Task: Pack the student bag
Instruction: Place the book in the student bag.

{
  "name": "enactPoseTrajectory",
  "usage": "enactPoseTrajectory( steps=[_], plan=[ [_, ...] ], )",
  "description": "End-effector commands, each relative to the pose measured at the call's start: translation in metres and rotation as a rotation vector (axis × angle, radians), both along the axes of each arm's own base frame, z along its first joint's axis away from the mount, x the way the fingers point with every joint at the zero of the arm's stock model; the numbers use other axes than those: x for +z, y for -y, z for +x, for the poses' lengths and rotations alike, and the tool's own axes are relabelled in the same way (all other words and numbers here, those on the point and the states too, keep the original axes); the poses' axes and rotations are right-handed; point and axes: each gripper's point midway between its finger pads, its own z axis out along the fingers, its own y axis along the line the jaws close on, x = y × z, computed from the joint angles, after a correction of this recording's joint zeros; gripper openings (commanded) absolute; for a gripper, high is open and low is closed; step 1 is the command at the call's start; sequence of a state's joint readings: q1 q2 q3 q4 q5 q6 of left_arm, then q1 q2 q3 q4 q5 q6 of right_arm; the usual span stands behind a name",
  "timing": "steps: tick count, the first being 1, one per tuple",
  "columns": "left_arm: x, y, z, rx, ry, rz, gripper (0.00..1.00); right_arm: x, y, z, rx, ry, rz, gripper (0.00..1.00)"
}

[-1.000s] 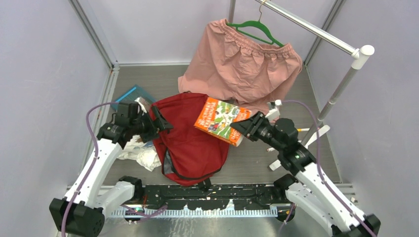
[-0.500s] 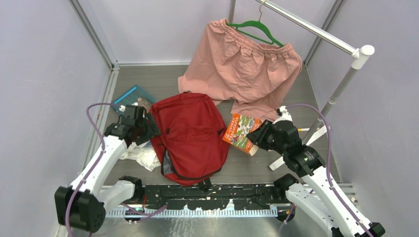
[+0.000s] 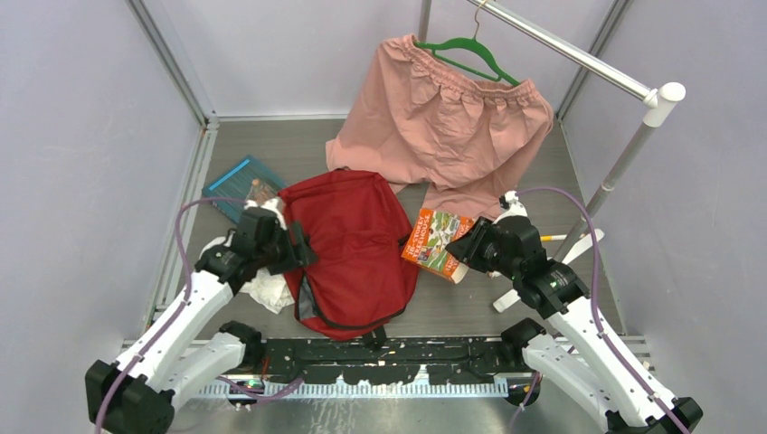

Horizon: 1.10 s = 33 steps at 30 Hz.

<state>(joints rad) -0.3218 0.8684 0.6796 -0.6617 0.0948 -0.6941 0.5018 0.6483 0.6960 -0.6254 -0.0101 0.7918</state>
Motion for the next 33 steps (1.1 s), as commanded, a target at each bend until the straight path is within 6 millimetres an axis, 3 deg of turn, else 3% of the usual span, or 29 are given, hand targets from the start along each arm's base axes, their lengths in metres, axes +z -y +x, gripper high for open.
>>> enactPoseTrajectory(
  steps=[1,5,9,12,18,21,25,33],
  plan=[
    [0.02,0.043,-0.022,-0.309,0.096,0.053,0.64,0.05,-0.01,0.014,-0.004,0.155,0.109,0.01],
    [0.031,0.082,-0.055,-0.557,0.143,0.076,0.7,0.052,-0.008,0.015,-0.013,0.16,0.104,0.01],
    [0.032,0.095,-0.076,-0.741,0.19,0.285,0.76,0.054,-0.009,0.016,-0.01,0.163,0.1,0.01],
    [0.02,0.112,-0.091,-0.875,0.207,0.408,0.79,0.057,-0.009,0.017,-0.01,0.168,0.102,0.01],
    [-0.014,0.149,-0.127,-1.066,0.221,0.442,0.82,0.06,0.002,0.016,-0.049,0.182,0.074,0.01],
    [-0.026,0.166,-0.13,-1.062,0.217,0.422,0.81,0.059,0.004,0.014,-0.053,0.18,0.069,0.01],
    [-0.039,0.177,-0.116,-1.006,0.257,0.465,0.79,0.059,0.003,0.014,-0.047,0.18,0.073,0.01],
    [-0.057,0.18,-0.096,-0.961,0.292,0.576,0.69,0.062,0.007,0.011,-0.048,0.19,0.055,0.01]
  ],
)
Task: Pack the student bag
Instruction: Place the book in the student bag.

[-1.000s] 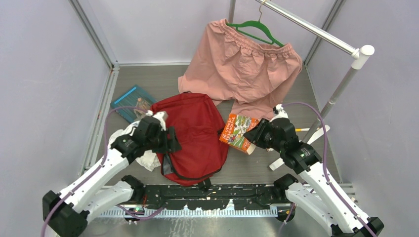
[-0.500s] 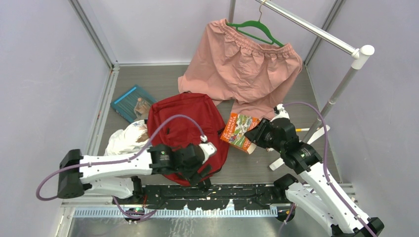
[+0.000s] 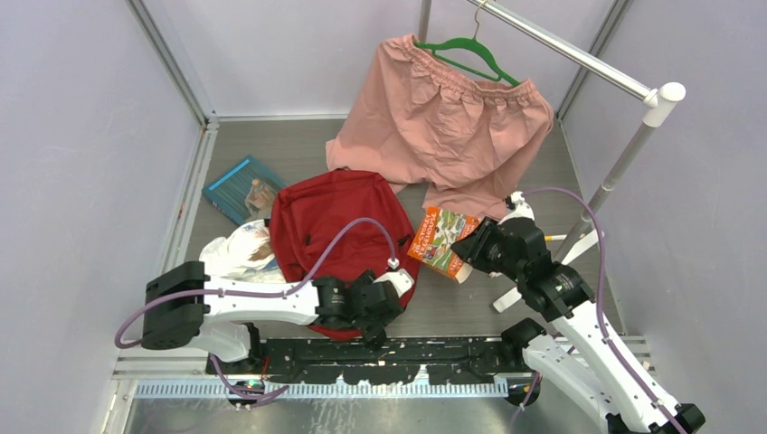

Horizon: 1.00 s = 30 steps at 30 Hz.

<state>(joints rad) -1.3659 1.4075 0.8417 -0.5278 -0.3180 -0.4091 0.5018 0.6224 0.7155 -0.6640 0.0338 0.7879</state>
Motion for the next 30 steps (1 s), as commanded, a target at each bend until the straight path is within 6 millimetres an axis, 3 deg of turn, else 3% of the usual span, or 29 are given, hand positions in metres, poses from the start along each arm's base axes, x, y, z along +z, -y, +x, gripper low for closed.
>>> enactPoseTrajectory(
  steps=[1,5,9,11,13,14,19,23,27,30],
  plan=[
    [0.008,0.015,0.02,0.037,0.097,-0.022,0.67,0.056,-0.001,0.011,-0.013,0.174,0.068,0.01],
    [0.021,0.011,0.028,0.077,0.131,-0.005,0.57,0.056,0.001,0.009,-0.016,0.176,0.067,0.01],
    [0.05,0.015,0.034,0.115,0.122,-0.129,0.5,0.052,0.002,0.007,-0.018,0.167,0.064,0.01],
    [0.062,0.013,0.04,0.146,0.115,-0.205,0.35,0.05,0.002,0.007,-0.019,0.164,0.063,0.01],
    [0.07,0.004,0.05,0.195,0.12,-0.263,0.1,0.051,0.002,0.006,-0.02,0.168,0.066,0.01],
    [0.071,0.0,0.054,0.219,0.118,-0.275,0.01,0.051,0.003,0.006,-0.022,0.17,0.068,0.01],
    [0.073,-0.014,0.057,0.257,0.103,-0.281,0.0,0.052,0.002,0.006,-0.018,0.171,0.071,0.01],
    [0.106,-0.014,0.074,0.31,0.132,-0.382,0.0,0.052,-0.003,0.006,0.002,0.164,0.082,0.01],
    [0.151,-0.014,0.117,0.401,0.114,-0.52,0.0,0.064,-0.005,0.002,0.02,0.183,0.103,0.01],
    [0.167,-0.009,0.154,0.462,0.077,-0.539,0.0,0.079,0.0,-0.006,0.038,0.208,0.084,0.01]
  ],
)
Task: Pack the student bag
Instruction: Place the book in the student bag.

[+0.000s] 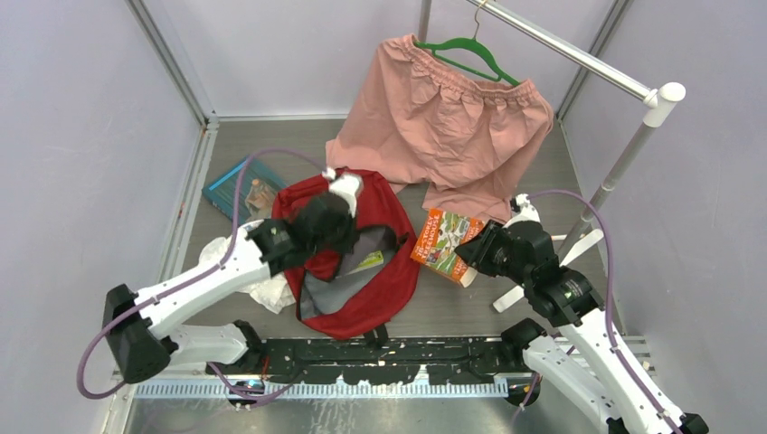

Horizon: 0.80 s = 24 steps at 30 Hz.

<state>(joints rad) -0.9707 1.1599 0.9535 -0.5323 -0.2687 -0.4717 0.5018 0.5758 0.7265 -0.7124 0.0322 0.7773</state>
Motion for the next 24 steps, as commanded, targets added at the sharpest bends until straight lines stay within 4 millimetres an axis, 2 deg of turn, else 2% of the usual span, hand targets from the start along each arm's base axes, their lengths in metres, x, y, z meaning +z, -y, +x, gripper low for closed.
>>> enactPoseTrajectory(
  steps=[1,5,10,13,15,21,24],
  plan=[
    [0.063,0.024,0.057,0.055,0.014,-0.168,0.0,0.078,-0.003,0.0,0.04,0.199,0.071,0.01],
    [0.093,0.047,0.092,0.022,0.006,-0.183,0.0,0.092,-0.014,-0.021,0.17,0.178,0.078,0.01],
    [0.152,0.064,0.127,0.013,0.047,-0.295,0.0,0.1,-0.045,-0.029,0.27,0.152,0.254,0.01],
    [0.177,0.069,0.134,-0.001,0.065,-0.339,0.0,0.102,-0.067,-0.024,0.312,0.132,0.399,0.01],
    [0.188,0.071,0.136,-0.004,0.077,-0.344,0.0,0.094,-0.075,-0.022,0.326,0.104,0.436,0.01],
    [0.208,0.069,0.132,-0.012,0.107,-0.374,0.0,0.073,-0.082,-0.022,0.358,0.036,0.431,0.01],
    [0.218,0.071,0.128,-0.025,0.115,-0.415,0.0,0.062,-0.087,-0.015,0.33,0.005,0.471,0.01]
  ],
)
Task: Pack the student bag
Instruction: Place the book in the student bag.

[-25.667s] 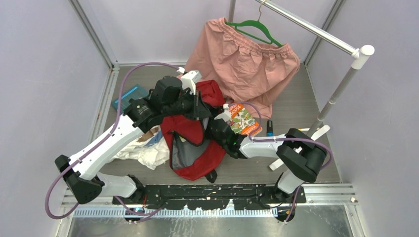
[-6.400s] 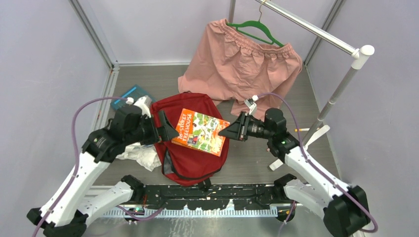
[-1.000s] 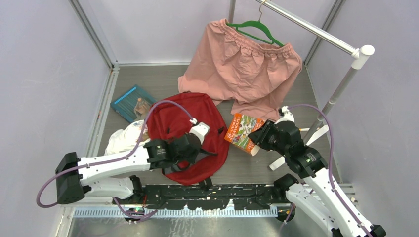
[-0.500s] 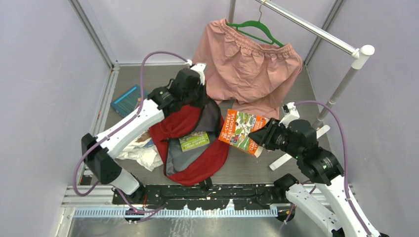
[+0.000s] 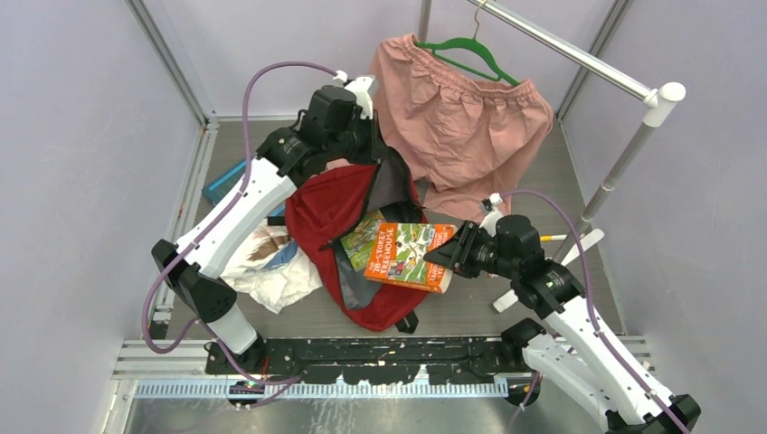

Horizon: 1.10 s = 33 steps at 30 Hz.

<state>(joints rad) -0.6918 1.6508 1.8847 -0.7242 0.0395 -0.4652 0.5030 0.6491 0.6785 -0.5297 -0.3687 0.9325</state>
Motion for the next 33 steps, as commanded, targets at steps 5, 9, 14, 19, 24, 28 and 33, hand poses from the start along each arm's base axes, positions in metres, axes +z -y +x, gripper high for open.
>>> enactPoseTrajectory(
  steps=[5,9,14,19,24,28,33],
  plan=[
    [0.046,0.01,-0.026,-0.093,0.069,-0.182,0.0,0.043,-0.027,0.041,-0.079,0.137,0.304,0.01],
    [0.041,0.002,-0.036,-0.089,0.065,-0.194,0.0,0.033,-0.027,0.072,-0.196,0.138,0.313,0.01],
    [0.049,-0.003,-0.05,-0.114,0.089,-0.236,0.0,0.003,-0.04,0.096,-0.318,0.06,0.322,0.01],
    [0.042,-0.001,-0.058,-0.142,0.073,-0.256,0.0,-0.012,-0.07,0.102,-0.397,0.056,0.304,0.01],
    [0.038,0.003,-0.072,-0.198,0.028,-0.279,0.0,-0.024,-0.094,0.119,-0.461,0.101,0.202,0.01],
    [0.035,-0.004,-0.086,-0.205,0.017,-0.291,0.0,-0.038,-0.113,0.145,-0.505,0.127,0.227,0.01],
    [0.022,-0.019,-0.091,-0.152,0.006,-0.266,0.0,-0.062,-0.155,0.154,-0.421,0.082,0.172,0.15]
  ],
)
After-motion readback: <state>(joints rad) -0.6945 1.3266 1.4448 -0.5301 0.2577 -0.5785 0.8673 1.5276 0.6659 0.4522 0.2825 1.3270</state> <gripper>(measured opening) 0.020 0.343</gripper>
